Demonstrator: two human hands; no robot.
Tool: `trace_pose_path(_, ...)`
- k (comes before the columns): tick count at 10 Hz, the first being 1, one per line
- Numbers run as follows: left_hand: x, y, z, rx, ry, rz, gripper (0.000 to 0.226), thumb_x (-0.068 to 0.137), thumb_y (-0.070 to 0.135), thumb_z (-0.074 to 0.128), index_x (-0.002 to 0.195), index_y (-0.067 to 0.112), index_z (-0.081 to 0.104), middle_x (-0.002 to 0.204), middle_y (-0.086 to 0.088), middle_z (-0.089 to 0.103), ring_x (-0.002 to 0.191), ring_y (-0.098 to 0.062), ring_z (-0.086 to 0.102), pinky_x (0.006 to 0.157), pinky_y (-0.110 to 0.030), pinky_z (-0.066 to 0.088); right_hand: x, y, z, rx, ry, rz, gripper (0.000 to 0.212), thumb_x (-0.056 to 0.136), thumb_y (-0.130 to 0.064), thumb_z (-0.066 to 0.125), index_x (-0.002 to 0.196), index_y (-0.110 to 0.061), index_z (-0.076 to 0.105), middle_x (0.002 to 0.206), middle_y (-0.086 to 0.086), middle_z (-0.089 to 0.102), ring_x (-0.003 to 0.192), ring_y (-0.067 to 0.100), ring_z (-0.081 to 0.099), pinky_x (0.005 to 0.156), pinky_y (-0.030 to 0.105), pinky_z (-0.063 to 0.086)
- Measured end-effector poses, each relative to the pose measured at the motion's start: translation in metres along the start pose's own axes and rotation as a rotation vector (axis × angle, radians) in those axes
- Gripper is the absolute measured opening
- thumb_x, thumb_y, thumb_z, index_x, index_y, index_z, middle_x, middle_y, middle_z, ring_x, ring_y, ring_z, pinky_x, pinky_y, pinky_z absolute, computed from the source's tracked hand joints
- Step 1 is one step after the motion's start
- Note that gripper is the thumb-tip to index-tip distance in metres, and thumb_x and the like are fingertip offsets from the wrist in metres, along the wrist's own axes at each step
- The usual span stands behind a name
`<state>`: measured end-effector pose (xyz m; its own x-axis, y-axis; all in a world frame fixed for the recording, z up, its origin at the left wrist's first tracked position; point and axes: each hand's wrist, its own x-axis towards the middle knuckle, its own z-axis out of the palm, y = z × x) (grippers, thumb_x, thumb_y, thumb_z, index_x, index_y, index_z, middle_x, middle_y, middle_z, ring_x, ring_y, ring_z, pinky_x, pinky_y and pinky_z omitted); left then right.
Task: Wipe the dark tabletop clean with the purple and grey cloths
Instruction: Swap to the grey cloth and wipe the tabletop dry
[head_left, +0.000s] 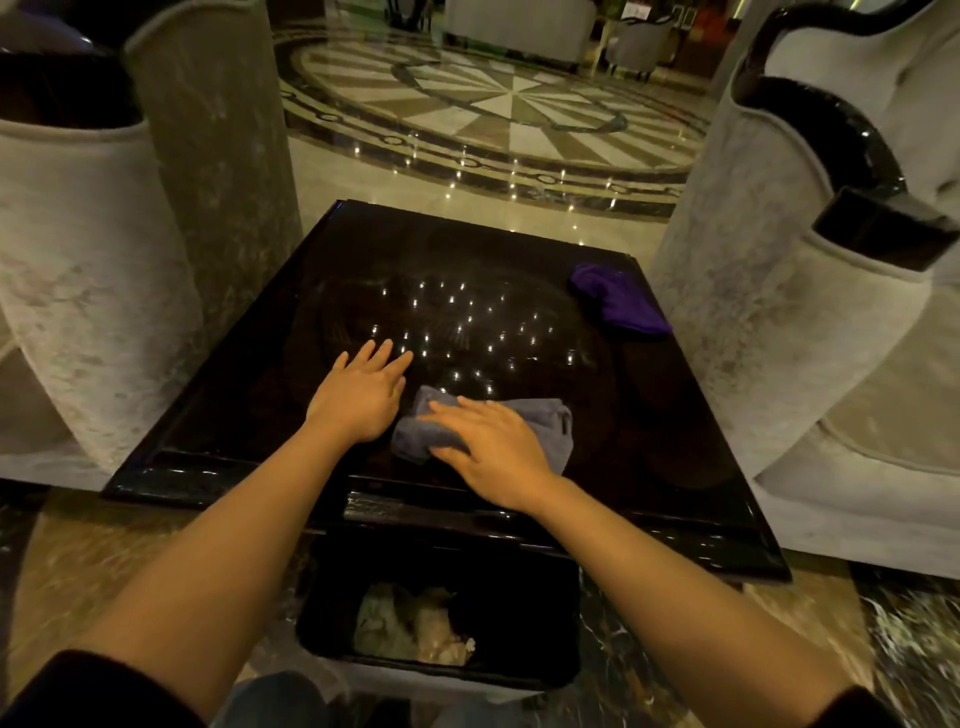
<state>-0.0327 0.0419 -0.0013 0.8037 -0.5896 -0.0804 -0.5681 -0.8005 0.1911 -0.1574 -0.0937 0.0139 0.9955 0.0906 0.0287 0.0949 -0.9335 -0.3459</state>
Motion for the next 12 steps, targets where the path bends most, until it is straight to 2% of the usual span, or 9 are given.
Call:
trace_pose_path(4,-0.002,0.002,-0.002,-0.004,0.02,0.0,0.048,0.099,0.029,0.021,0.145,0.021,0.013,0.157,-0.007,0.01,0.145,-0.024,0.005,0.117,-0.043,0.009,-0.027,-0.023,-0.002,0.129,-0.137,-0.165,0.041,0.09,-0.03,0.048,0.13,-0.025,0.045,0.143,-0.003,0.043,0.137,0.018,0.028,0.111,0.035,0.018)
trace_pose_path(5,0.0,0.0,0.0,-0.005,0.023,0.004,0.048,0.099,0.03,0.021,0.145,0.022,0.014,0.157,-0.007,0.011,0.145,-0.024,0.006,0.117,-0.043,0.009,-0.029,-0.029,-0.016,0.248,-0.216,-0.158,0.038,0.09,-0.023,0.05,0.127,-0.018,0.048,0.133,0.008,0.054,0.128,0.019,0.042,0.104,0.033,0.032)
trace_pose_path(6,0.002,-0.002,0.001,0.004,0.008,0.009,0.049,0.098,0.03,0.022,0.145,0.022,0.013,0.157,-0.007,0.011,0.145,-0.024,0.005,0.117,-0.043,0.009,-0.027,-0.032,-0.034,0.545,-0.147,-0.111,0.029,0.089,-0.011,0.05,0.118,-0.01,0.054,0.114,0.013,0.065,0.1,0.01,0.057,0.084,0.013,0.043)
trace_pose_path(7,0.003,-0.004,-0.001,0.042,-0.038,0.024,0.052,0.098,0.031,0.027,0.146,0.022,0.009,0.157,-0.007,0.006,0.145,-0.024,0.002,0.117,-0.043,0.009,-0.019,-0.027,-0.049,0.713,0.033,-0.048,0.027,0.089,-0.003,0.047,0.115,-0.002,0.054,0.106,0.015,0.063,0.097,0.009,0.051,0.08,0.006,0.038)
trace_pose_path(8,0.002,-0.002,0.0,0.009,0.0,0.02,0.049,0.098,0.03,0.02,0.146,0.021,0.013,0.157,-0.007,0.007,0.145,-0.024,0.003,0.117,-0.043,0.009,-0.006,-0.01,-0.074,0.714,0.215,0.011,0.031,0.09,-0.005,0.047,0.12,-0.011,0.052,0.108,-0.002,0.056,0.103,0.007,0.051,0.081,0.001,0.037)
trace_pose_path(9,0.001,-0.001,0.0,-0.016,-0.001,0.008,0.048,0.099,0.031,0.019,0.146,0.023,0.011,0.157,-0.005,0.006,0.145,-0.023,0.002,0.118,-0.042,0.008,-0.001,0.01,-0.087,0.577,0.33,0.078,0.035,0.091,-0.013,0.047,0.125,-0.016,0.05,0.113,-0.006,0.057,0.108,0.008,0.054,0.079,0.001,0.037)
trace_pose_path(10,0.001,-0.002,0.0,-0.027,-0.008,-0.004,0.049,0.099,0.033,0.017,0.146,0.024,0.01,0.157,-0.004,0.005,0.145,-0.021,0.001,0.118,-0.041,0.006,0.004,0.043,-0.098,0.31,0.458,0.233,0.04,0.093,-0.024,0.043,0.132,-0.022,0.04,0.123,0.009,0.061,0.113,0.026,0.056,0.09,0.03,0.043)
trace_pose_path(11,-0.001,0.0,-0.003,-0.026,-0.019,-0.009,0.049,0.099,0.033,0.017,0.146,0.024,0.009,0.158,-0.004,0.004,0.145,-0.021,-0.001,0.118,-0.041,0.006,0.01,0.074,-0.106,-0.002,0.53,0.468,0.048,0.093,-0.031,0.037,0.139,-0.018,0.027,0.12,0.022,0.06,0.108,0.041,0.055,0.085,0.045,0.045)
trace_pose_path(12,-0.001,0.0,-0.003,-0.03,-0.022,-0.008,0.048,0.099,0.033,0.017,0.146,0.024,0.009,0.158,-0.004,0.004,0.145,-0.021,-0.001,0.118,-0.041,0.005,0.013,0.093,-0.11,-0.155,0.54,0.603,0.05,0.094,-0.03,0.036,0.139,-0.014,0.025,0.119,0.029,0.057,0.105,0.046,0.055,0.083,0.048,0.045)
